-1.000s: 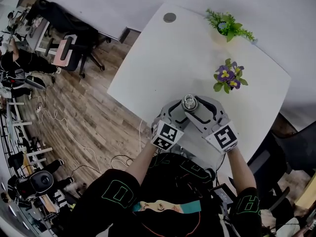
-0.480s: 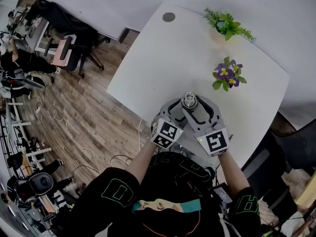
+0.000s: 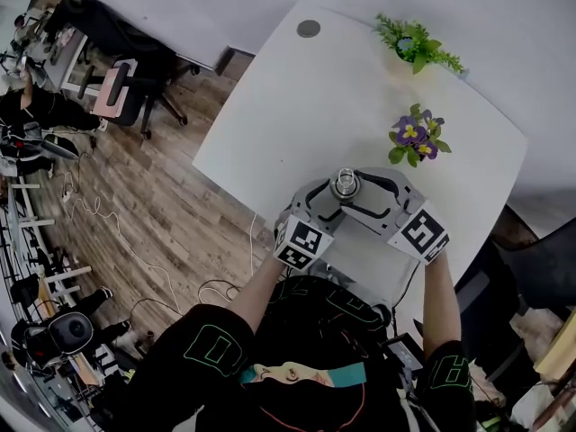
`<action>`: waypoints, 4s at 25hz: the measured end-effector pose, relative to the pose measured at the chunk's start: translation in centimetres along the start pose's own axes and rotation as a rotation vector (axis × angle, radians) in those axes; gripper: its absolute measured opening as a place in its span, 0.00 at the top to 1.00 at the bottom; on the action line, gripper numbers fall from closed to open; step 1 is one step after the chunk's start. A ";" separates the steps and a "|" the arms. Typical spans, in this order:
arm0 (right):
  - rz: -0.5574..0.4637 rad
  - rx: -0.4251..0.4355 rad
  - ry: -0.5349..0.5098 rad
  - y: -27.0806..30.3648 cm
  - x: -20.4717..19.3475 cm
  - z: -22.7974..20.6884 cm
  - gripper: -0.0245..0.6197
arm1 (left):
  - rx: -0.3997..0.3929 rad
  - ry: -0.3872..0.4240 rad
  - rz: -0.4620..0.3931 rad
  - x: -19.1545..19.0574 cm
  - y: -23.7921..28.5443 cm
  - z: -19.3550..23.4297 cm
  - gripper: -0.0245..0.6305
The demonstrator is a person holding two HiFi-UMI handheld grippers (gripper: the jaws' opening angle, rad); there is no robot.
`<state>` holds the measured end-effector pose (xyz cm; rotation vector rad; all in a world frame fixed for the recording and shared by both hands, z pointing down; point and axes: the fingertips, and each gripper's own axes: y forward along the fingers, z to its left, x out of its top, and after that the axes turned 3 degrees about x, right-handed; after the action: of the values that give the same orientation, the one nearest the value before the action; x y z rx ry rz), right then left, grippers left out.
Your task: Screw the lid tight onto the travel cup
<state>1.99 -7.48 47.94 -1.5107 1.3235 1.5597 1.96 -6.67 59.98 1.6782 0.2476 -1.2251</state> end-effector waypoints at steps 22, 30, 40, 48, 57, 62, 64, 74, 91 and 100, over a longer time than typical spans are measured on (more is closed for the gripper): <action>-0.063 -0.125 0.012 0.3 -0.4 -0.4 0.60 | -0.005 0.002 0.007 -0.3 0.0 -0.1 0.54; -0.115 -0.523 0.084 0.0 -0.6 -0.8 0.60 | 0.006 0.001 0.013 -0.4 -0.1 -0.1 0.54; -0.110 -0.477 0.124 0.0 -0.9 -0.8 0.58 | 0.006 0.002 0.019 -0.5 0.0 -0.1 0.55; -0.013 -0.202 -0.044 -0.3 -0.6 -0.8 0.55 | -0.001 0.007 0.027 -0.6 0.0 0.0 0.55; 0.119 0.139 -0.127 0.3 -0.7 -0.5 0.58 | -0.009 0.008 0.038 -0.9 0.2 0.0 0.56; 0.090 0.178 -0.083 0.4 -0.8 -0.3 0.60 | -0.014 0.008 0.043 -1.0 0.2 0.0 0.55; 0.074 0.143 -0.070 0.4 -0.7 -0.3 0.60 | -0.013 0.008 0.045 -0.9 0.1 0.0 0.55; -0.055 -0.263 0.054 0.1 -0.7 -0.6 0.60 | 0.012 0.024 0.072 -1.0 0.3 0.0 0.55; -0.052 -0.572 0.111 -0.7 -1.3 -1.4 0.58 | 0.048 0.042 0.118 -1.2 0.4 0.2 0.57; -0.092 -0.550 -0.002 -2.8 3.1 -1.3 0.58 | 0.057 0.023 -0.012 2.4 -1.9 2.0 0.62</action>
<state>4.50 -8.44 44.49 -1.8540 0.8390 1.9624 0.61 -8.28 56.99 1.7432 0.2388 -1.2329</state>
